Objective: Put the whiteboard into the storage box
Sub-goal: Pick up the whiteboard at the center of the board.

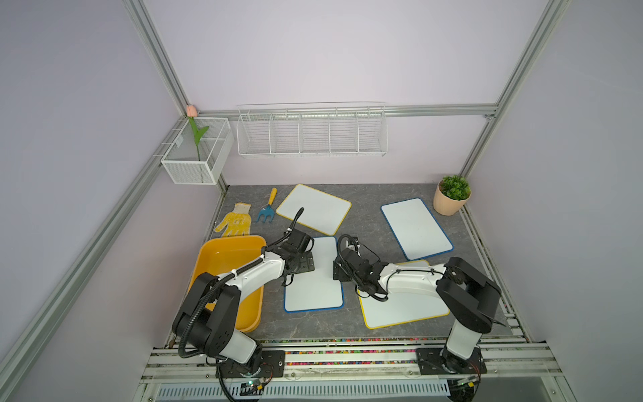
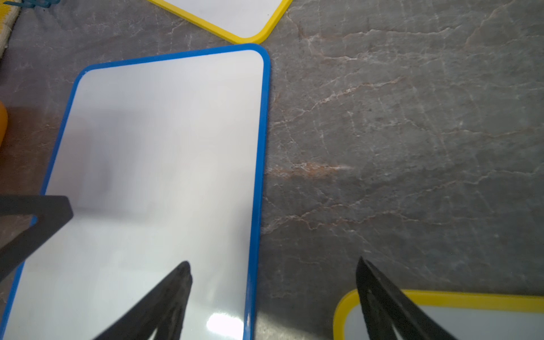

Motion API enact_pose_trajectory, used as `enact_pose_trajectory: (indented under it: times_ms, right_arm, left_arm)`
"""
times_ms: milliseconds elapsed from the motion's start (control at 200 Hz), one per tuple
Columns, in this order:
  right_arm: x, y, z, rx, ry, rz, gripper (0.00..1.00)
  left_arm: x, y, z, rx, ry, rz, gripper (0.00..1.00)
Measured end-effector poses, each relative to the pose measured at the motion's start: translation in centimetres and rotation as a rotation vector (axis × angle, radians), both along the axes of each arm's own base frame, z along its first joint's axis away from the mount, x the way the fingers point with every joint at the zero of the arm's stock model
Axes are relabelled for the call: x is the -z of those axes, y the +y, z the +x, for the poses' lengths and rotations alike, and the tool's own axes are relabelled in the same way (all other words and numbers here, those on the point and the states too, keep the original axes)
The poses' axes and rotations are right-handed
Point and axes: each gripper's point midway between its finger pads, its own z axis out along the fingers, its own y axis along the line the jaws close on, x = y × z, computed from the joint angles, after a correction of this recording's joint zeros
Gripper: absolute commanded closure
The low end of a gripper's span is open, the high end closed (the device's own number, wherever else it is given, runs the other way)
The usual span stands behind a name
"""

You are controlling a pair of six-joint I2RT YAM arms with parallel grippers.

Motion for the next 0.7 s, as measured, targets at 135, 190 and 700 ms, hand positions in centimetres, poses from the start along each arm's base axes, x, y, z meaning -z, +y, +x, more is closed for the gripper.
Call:
enact_pose_trajectory:
  times_ms: [135,190,700]
  right_arm:
    - [0.9,0.2,-0.4,-0.001,0.014,-0.008,0.11]
    - [1.4,0.4,-0.6,-0.005,0.020,-0.015,0.11]
    - [1.7,2.7,-1.4,-0.028,0.027,-0.040,0.11]
  left_arm:
    - [0.0,0.9,0.6,-0.023,0.002,-0.020,0.01]
    - [0.0,0.8,0.7,-0.021,0.003,-0.033,0.01]
    - [2.8,-0.4,0.6,0.015,0.077,-0.066,0.01]
